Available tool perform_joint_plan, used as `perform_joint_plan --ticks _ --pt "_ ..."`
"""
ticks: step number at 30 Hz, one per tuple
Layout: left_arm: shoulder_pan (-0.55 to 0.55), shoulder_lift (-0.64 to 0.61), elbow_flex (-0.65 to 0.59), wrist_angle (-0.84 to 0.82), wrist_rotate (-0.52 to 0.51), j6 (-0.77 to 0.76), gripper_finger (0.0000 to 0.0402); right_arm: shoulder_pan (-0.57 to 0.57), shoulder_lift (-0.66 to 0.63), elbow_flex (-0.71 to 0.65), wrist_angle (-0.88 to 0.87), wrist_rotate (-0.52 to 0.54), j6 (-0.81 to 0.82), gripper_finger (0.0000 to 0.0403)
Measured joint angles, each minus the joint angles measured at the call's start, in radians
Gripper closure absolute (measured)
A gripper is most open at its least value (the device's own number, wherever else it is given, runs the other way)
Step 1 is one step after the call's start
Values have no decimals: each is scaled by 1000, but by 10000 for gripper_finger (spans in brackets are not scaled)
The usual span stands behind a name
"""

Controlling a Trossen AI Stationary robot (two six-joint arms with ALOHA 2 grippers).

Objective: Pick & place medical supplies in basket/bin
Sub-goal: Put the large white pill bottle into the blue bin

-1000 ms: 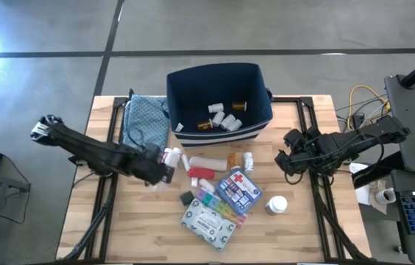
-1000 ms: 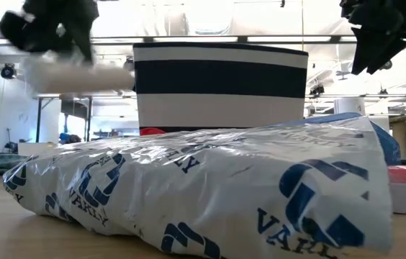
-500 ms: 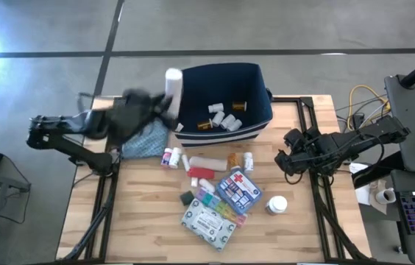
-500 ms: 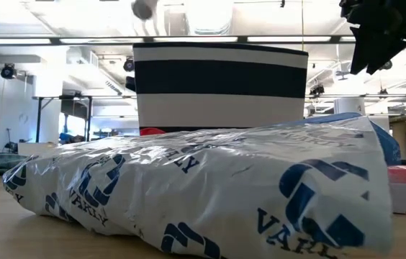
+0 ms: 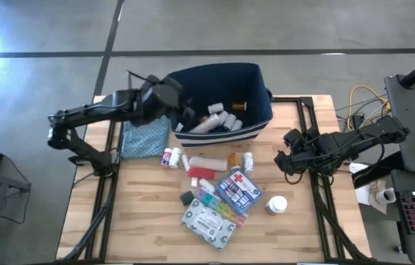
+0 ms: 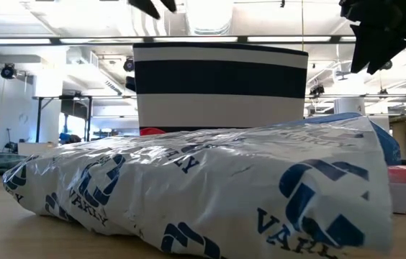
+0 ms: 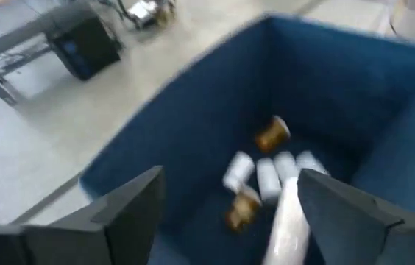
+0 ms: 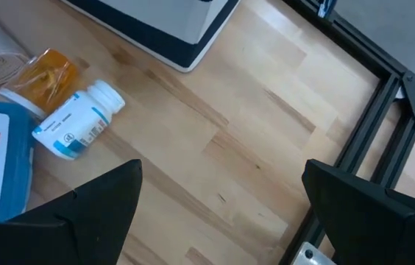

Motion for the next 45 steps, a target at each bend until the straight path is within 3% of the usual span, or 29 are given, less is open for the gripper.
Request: perform_joint_plan --ticks 4,8,10,13,16,20,23,26,37,45 --pt "-105 0 63 -267 7 -187 109 0 0 0 0 3 -5 39" --pt "-196 -19 24 -501 51 -516 109 -1 0 0 1 24 -10 39" --pt "-230 -21 -30 -542 63 -661 109 -6 -1 0 1 26 -11 39" --pt "-272 -17 -136 -498 66 -747 109 -17 0 0 3 24 -15 39" --pt "-298 -18 -255 -382 104 -766 109 -23 -2 0 9 -54 -75 39" --pt "-323 -17 -372 -276 187 -781 109 -9 -2 0 46 -300 -219 39" --pt "-341 -17 -420 -248 202 -819 109 30 -2 0 100 -457 -260 39" --pt "-348 -18 -437 -248 202 -839 109 90 -2 0 152 -532 -240 39" --pt "-349 -18 -442 -246 199 -826 109 355 113 -1 227 -527 -187 39" --pt "-349 -18 -442 -246 198 -813 109 400 238 5 241 -491 -182 39"
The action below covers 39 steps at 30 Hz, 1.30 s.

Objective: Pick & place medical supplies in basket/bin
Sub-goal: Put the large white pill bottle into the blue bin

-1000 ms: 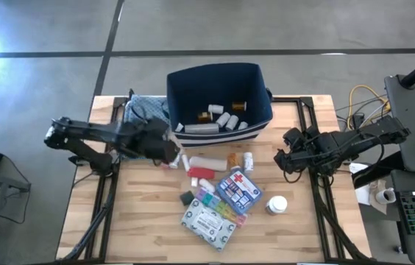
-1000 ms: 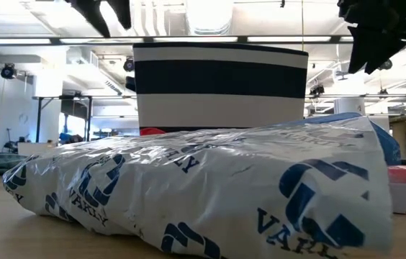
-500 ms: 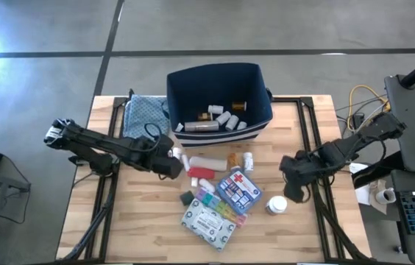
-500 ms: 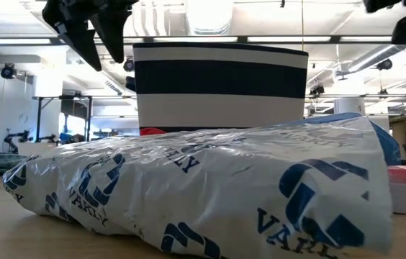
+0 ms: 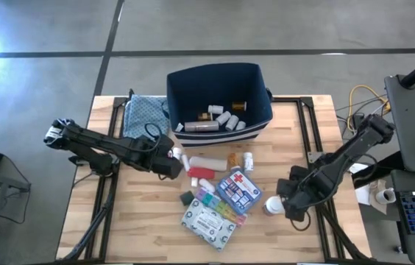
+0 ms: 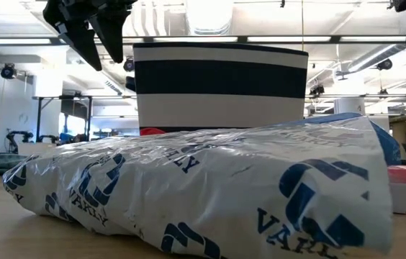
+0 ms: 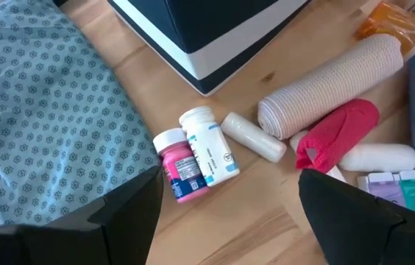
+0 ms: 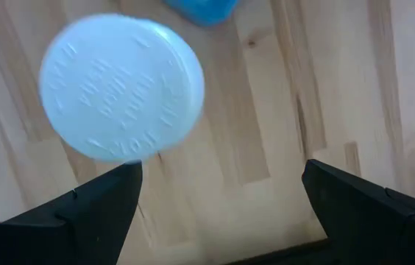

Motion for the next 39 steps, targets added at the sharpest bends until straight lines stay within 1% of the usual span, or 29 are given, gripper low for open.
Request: perform_joint_plan --ticks 6,14,18,22,25,27,31,39 --pt "0 0 0 0 1 20 109 0 37 45 9 22 -39 39" --pt "0 0 0 0 1 22 109 0 62 76 16 25 -180 39" --pt "0 0 0 0 0 23 109 0 61 71 57 24 -308 39" --pt "0 0 0 0 -14 31 109 -1 64 64 106 61 -479 39" --pt "0 0 0 0 -15 31 109 -3 64 53 167 73 -542 39" --pt "-1 0 0 0 -15 31 109 -3 64 43 198 72 -542 39" --pt "-2 0 0 0 -15 45 109 -2 80 25 248 73 -486 39" --pt "-2 0 0 0 -15 78 109 -3 139 30 245 73 -331 39"
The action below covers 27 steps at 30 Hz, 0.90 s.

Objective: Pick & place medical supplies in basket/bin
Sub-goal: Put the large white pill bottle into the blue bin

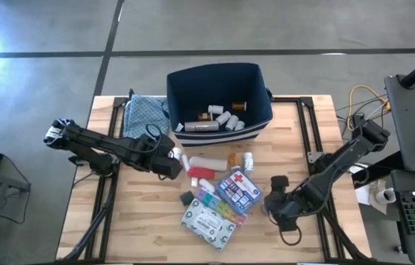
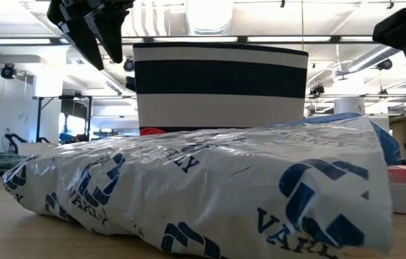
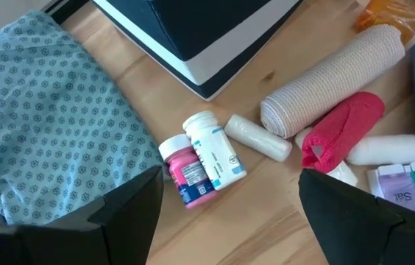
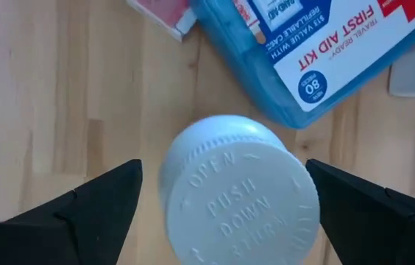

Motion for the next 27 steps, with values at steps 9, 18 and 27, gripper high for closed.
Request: perform_joint_plan --ticks 9,18,27 --pt "0 0 0 0 0 9 109 -1 24 3 1 1 43 93" --pt "0 0 0 0 0 8 109 -33 -4 78 -170 102 219 163" --pt "0 0 6 0 1 23 109 -181 -194 333 -274 496 250 180"
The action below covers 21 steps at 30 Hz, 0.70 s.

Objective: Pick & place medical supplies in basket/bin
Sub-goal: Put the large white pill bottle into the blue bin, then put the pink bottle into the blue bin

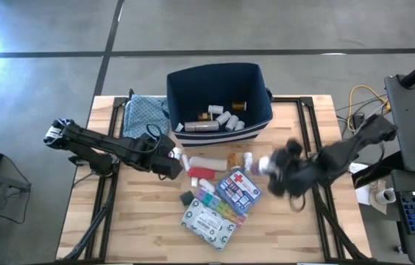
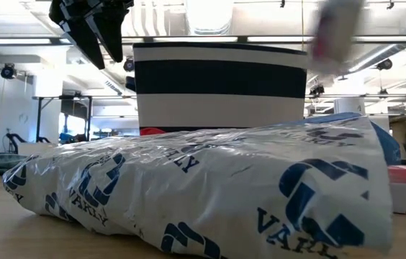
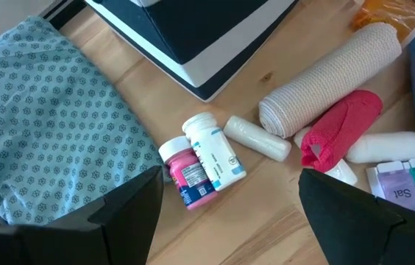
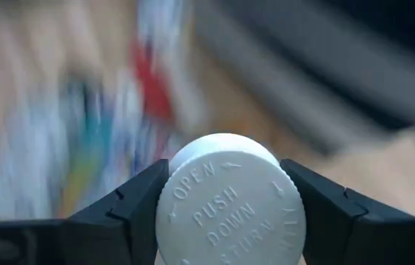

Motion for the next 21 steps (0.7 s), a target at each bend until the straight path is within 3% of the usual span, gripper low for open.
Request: perform_joint_plan --ticks 3,6,9,13,17,21 --pt "0 0 0 0 0 0 109 -77 -46 92 182 159 -185 175" --pt "-4 0 0 -3 1 0 109 -192 -62 152 470 168 -508 175" --pt "-7 -3 0 -31 4 -1 109 -363 -50 195 562 26 -682 175" --pt "-6 -10 0 -91 0 -87 109 -658 0 221 450 -284 -706 167" --pt "-6 -17 -5 -138 0 -190 109 -869 68 219 406 -315 -696 141" --pt "12 -18 -40 -149 -8 -226 109 -958 129 221 387 -408 -635 110"
